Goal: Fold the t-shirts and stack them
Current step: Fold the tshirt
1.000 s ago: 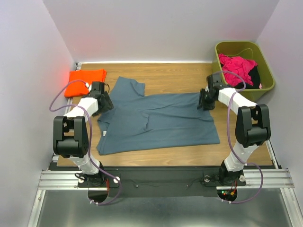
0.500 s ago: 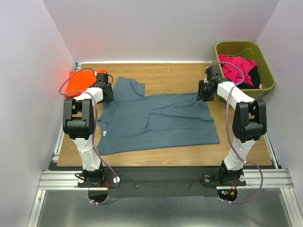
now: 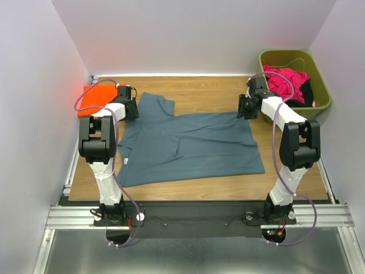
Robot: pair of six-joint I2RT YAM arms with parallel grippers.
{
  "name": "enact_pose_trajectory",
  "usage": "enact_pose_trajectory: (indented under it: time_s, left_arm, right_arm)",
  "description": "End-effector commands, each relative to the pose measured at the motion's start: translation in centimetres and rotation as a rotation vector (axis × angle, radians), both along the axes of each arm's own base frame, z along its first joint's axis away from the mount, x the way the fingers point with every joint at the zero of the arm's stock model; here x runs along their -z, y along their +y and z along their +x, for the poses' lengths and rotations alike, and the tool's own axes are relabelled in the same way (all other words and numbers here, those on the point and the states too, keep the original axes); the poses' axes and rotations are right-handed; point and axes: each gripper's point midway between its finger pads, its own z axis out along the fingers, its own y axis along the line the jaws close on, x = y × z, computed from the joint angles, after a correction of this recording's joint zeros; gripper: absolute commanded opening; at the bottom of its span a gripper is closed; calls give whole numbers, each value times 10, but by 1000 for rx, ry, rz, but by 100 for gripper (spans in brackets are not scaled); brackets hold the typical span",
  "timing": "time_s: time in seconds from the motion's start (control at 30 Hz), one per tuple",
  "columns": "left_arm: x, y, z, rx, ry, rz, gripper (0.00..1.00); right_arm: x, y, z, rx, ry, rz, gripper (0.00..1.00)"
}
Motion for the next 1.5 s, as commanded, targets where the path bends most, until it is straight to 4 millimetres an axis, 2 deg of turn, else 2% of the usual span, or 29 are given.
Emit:
enact_pose_trajectory:
  time_s: [0.0,0.1,0.2,0.3,0.5,0.6,0.73,1.27,1.47]
  left_arm:
    - [6,-1,4,28,20,3,59]
    - [20,-3,-4,40,74,-1,58]
    - [30,-5,-11,48,110,-12,57]
    - [35,-6,-14,50,130,-10,52]
    - [39,-5,-17,56,150,2,29]
    - [41,-5,-17,64,151,7,13]
    - [42,-5,-17,69,155,7,5]
    - [44,-7,-16,74,158,6,5]
    - [45,-6,-16,71,158,9,5]
  right_arm:
    - [-18,-10,23,10,-72,-57,48]
    - [-21,-21,34,29,-93,-120,48]
    - [-17,-27,40,29,-89,-162,48]
    - [-5,-32,43,36,-68,-187,48]
    - [10,-33,62,3,-60,-223,48]
    - [13,-30,72,-45,-73,-231,48]
    - [15,-33,82,-89,-92,-269,48]
    - [32,-25,106,-164,-134,-264,47]
    - [21,-20,115,-172,-178,-247,46]
